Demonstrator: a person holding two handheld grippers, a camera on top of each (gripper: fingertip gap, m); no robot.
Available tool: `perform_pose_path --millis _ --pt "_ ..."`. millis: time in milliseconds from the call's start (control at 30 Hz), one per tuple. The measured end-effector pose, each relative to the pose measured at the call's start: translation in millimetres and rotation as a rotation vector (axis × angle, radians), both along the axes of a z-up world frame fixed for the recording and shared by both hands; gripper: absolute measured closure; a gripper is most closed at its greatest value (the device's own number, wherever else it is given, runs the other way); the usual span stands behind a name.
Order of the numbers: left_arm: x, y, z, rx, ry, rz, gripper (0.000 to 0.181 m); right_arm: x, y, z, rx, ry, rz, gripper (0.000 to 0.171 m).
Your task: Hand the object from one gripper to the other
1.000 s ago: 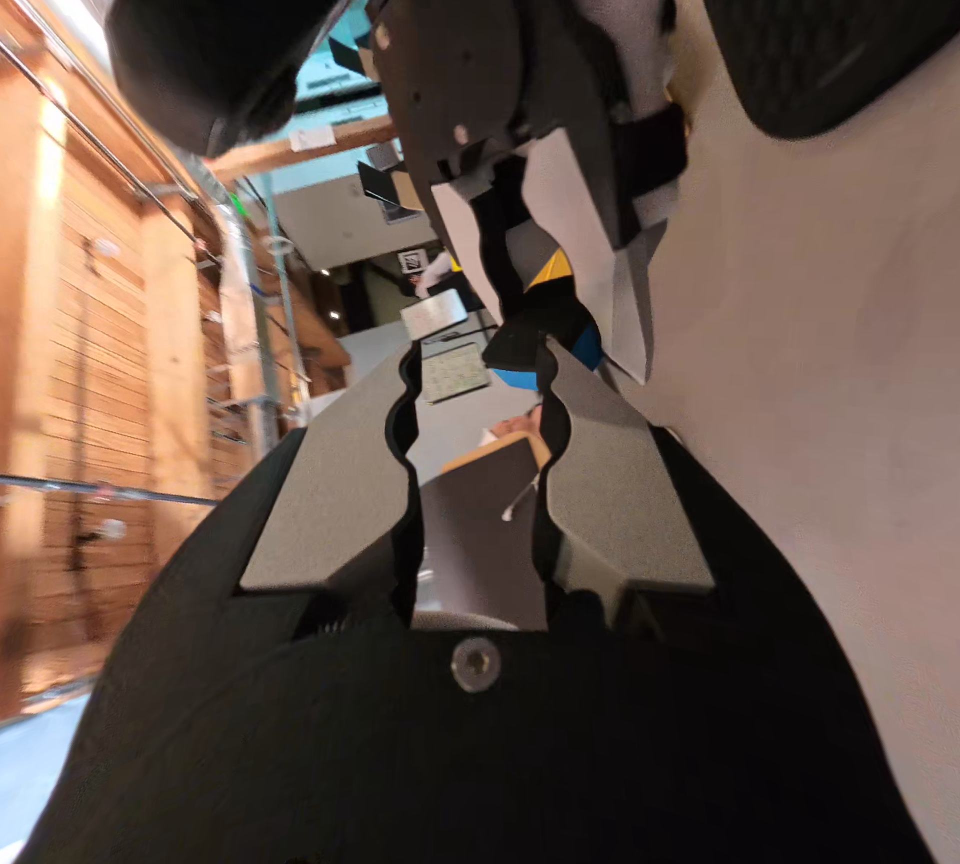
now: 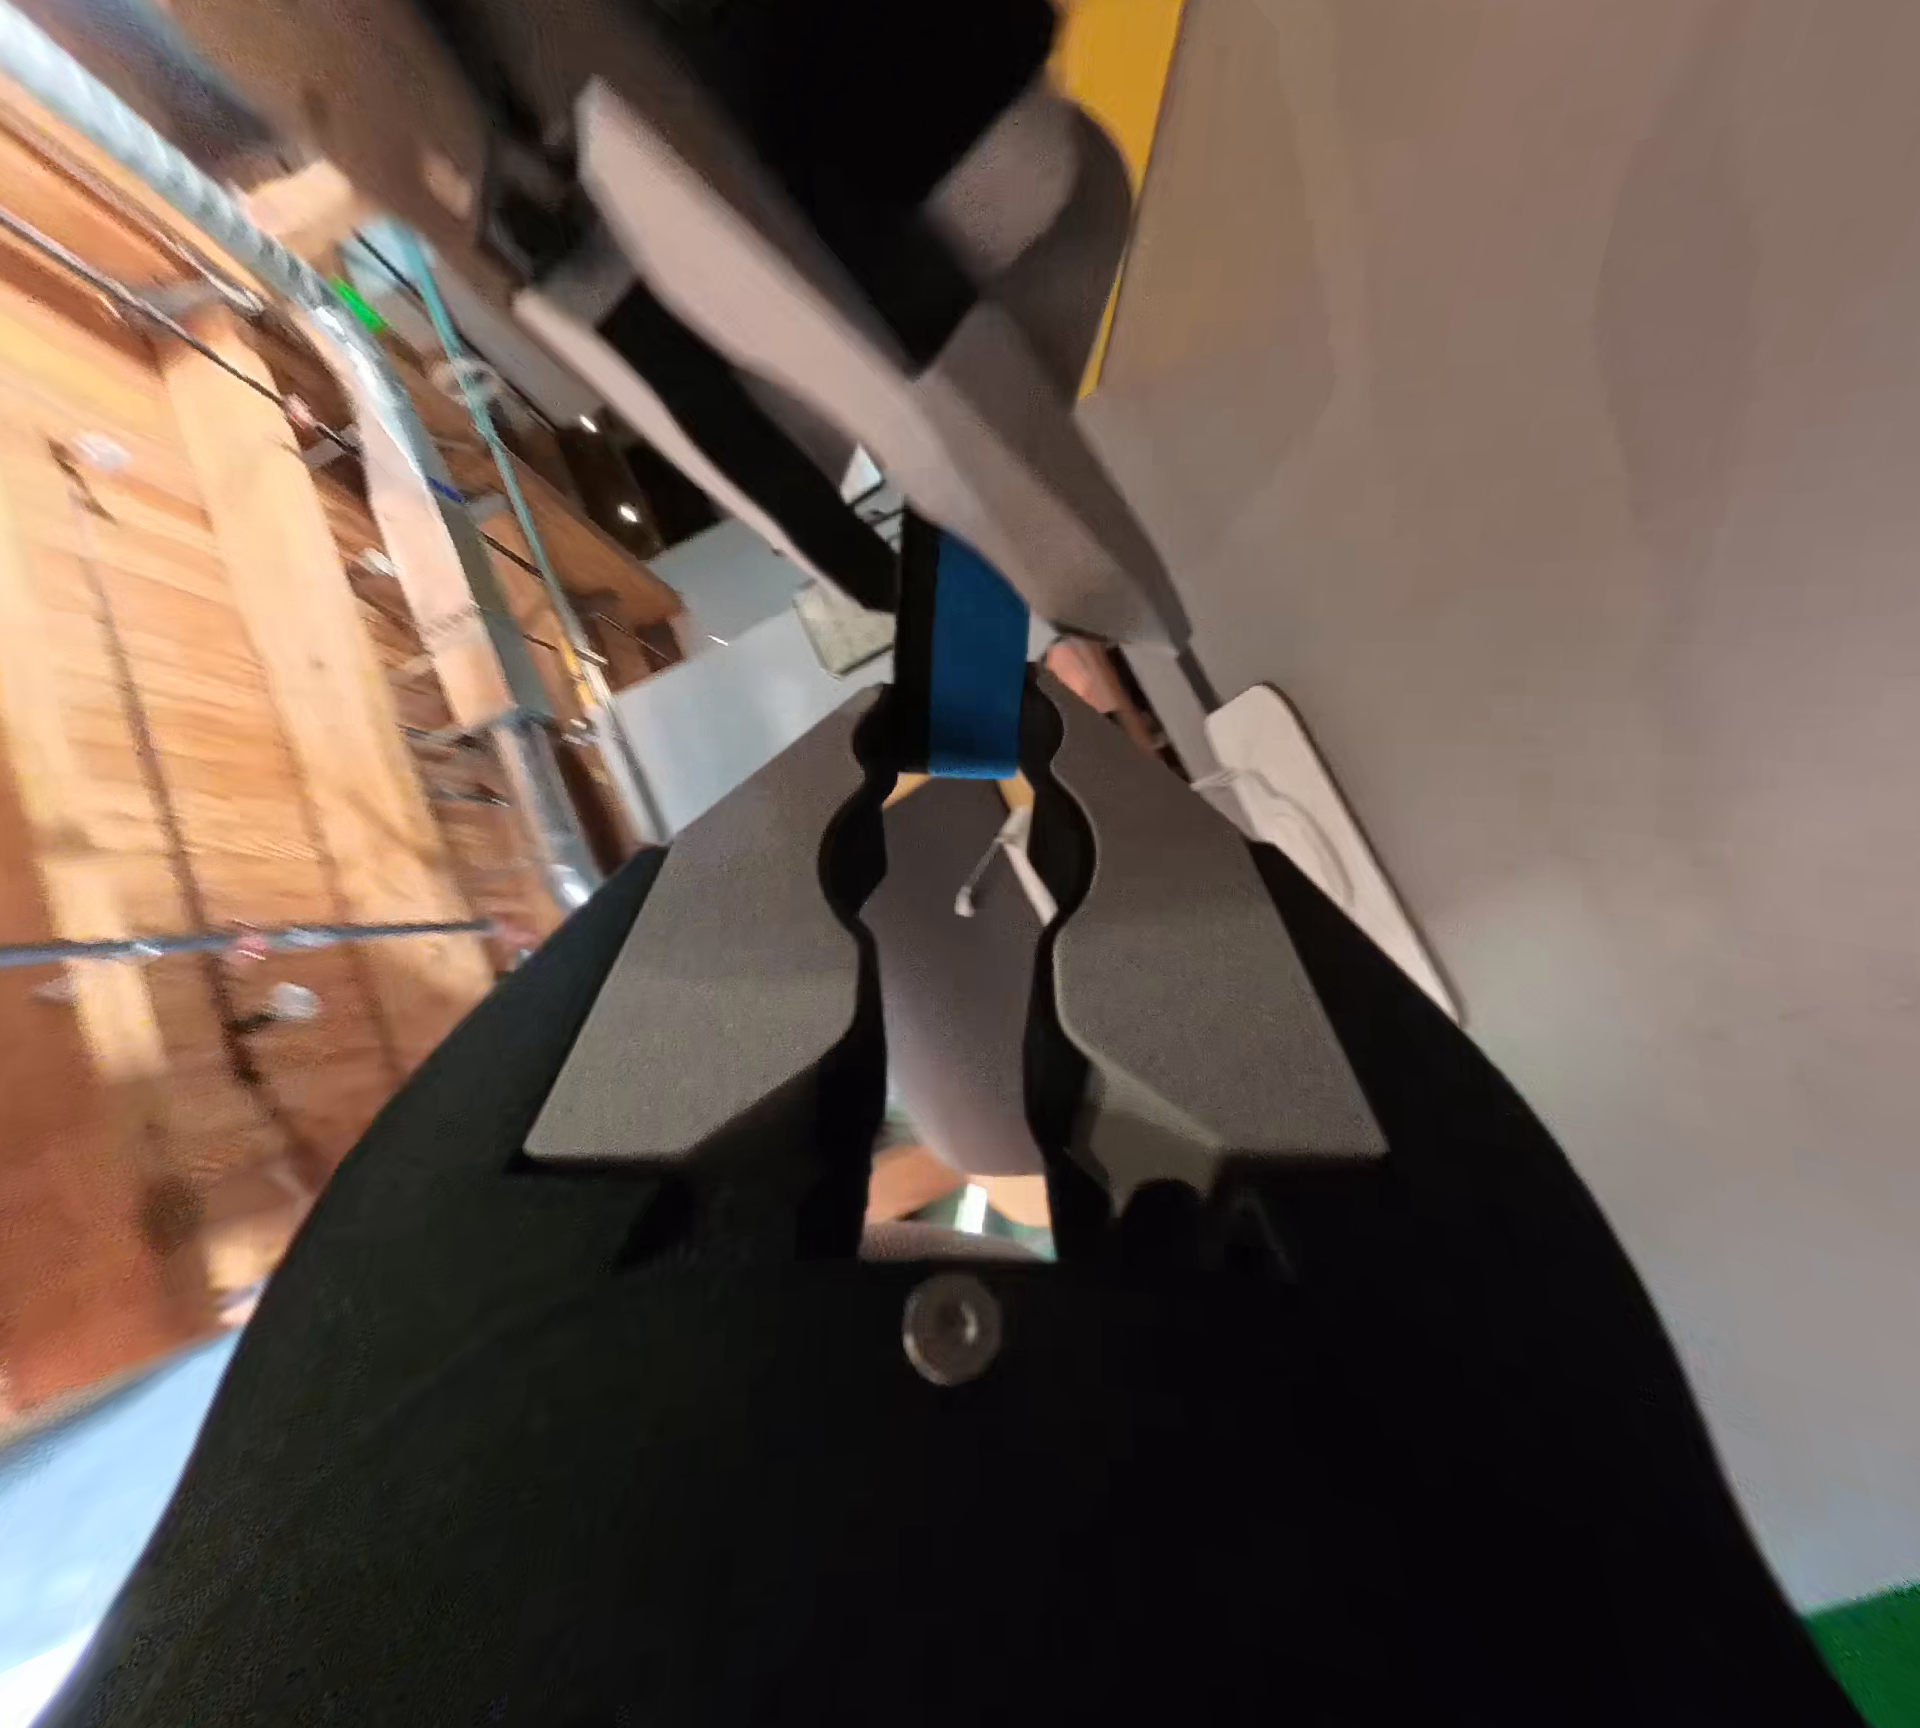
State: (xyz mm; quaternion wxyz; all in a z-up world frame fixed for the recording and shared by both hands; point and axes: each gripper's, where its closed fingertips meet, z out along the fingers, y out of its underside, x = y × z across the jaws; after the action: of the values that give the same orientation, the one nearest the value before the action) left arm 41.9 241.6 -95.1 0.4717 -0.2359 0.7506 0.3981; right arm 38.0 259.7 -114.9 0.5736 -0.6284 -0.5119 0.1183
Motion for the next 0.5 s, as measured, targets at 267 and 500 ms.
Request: perform_pose_path --millis 267,500 --pt "-19.3 18.6 5.6 -0.743 -0.429 0.267 0.161 13.5 16.9 39.5 0.562 -0.174 -0.179 0.097" --pt "-35.9 23.0 -13.2 -1.267 -0.502 0.51 0.161 -14.5 20.6 27.5 0.746 -0.302 -0.176 0.097"
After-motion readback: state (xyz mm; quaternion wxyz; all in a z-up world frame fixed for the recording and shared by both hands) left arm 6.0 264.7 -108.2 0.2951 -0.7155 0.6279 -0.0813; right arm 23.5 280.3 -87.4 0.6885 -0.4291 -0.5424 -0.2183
